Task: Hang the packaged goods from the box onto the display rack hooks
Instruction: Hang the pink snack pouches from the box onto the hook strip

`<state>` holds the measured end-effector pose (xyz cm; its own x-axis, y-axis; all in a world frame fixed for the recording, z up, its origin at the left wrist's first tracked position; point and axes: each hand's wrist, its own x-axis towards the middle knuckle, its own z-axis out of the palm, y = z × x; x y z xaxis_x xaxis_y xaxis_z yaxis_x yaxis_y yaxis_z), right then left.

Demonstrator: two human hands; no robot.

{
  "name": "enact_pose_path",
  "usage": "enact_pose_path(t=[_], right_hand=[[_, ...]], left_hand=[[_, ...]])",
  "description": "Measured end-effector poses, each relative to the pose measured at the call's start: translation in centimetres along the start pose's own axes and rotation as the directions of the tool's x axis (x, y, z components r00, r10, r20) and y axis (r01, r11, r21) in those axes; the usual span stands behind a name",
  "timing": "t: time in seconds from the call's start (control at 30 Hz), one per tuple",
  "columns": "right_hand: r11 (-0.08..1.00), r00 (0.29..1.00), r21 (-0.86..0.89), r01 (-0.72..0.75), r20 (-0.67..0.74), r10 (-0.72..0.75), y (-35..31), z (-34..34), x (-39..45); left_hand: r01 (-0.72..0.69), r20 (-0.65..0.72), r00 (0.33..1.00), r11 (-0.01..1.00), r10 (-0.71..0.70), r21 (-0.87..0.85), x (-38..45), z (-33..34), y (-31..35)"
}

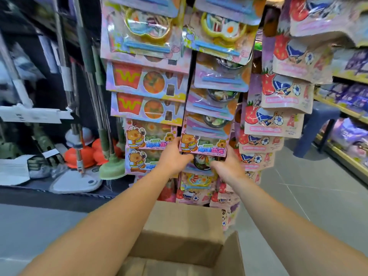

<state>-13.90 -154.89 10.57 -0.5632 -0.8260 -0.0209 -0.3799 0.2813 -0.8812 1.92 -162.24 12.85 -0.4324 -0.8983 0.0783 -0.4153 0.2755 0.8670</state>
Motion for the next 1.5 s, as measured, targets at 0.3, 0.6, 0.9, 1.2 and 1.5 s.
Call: enact_pose_path(t=[0.3, 0.6, 0.9, 1.2, 1.5], right_hand=[[1.000, 1.000, -0.002, -0.008, -0.024, 0.008, -0.1, 0.3, 1.0], [0.997, 0.996, -0.014, 0.078, -0.047, -0.079, -1.3, -0.9, -0.8], [0.951, 0.937, -0.097, 0.294, -0.169, -0.307, -7.6, -2.8, -1.0], [0.977, 0.971, -0.069, 0.204, -0.115, -0.211, -9.1, -4.4, 0.1], [0.955, 0.926, -0.100, 0.278, -0.236, -0.294, -9.9, -4.9, -1.1]], left_hand=[[0.041, 0.011, 0.999, 0.997, -0.041, -0.070, 1.6, 0.8, -0.3], [0.033, -0.052, 0.998, 0.999, -0.034, -0.030, 0.3, -0.5, 1.1], [-0.079, -0.102, 0.992, 0.997, 0.080, 0.012, 1.1, -4.1, 7.7], [-0.072, -0.029, 0.997, 0.997, 0.073, 0.022, 1.3, -4.0, 8.6], [-0.112, -0.174, 0.976, 0.986, 0.132, 0.122, 1.1, -5.5, 10.4]])
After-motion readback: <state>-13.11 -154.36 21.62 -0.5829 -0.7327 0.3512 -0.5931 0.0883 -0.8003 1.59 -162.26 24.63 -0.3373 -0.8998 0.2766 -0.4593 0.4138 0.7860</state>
